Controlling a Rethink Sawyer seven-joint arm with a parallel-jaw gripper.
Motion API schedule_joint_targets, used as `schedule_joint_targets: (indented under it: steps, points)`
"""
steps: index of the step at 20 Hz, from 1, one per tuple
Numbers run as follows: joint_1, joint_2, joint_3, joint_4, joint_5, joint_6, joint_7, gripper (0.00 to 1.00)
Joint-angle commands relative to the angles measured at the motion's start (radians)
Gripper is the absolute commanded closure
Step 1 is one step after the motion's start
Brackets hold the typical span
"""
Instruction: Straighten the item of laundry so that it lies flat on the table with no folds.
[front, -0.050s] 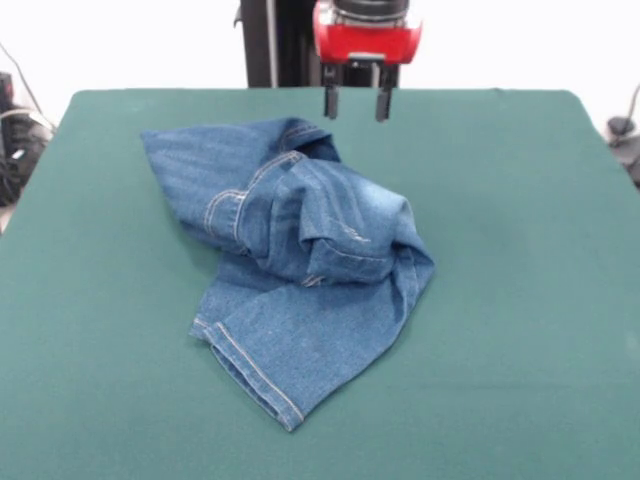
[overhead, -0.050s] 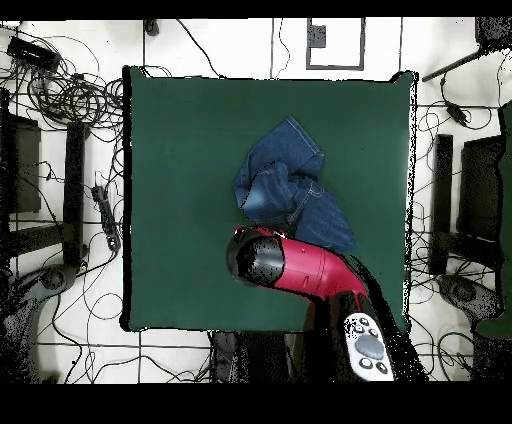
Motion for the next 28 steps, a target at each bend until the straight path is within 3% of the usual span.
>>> schedule_joint_targets:
  steps: [1, 14, 28]
  points:
    - [-0.057, 0.046, 0.116, -0.071, -0.037, -0.03, 0.043, 0.0]
    - [-0.148, 0.064, 0.159, -0.114, -0.105, 0.018, -0.008, 0.0]
    - [-0.116, 0.102, 0.161, -0.156, -0.117, 0.002, 0.057, 0.0]
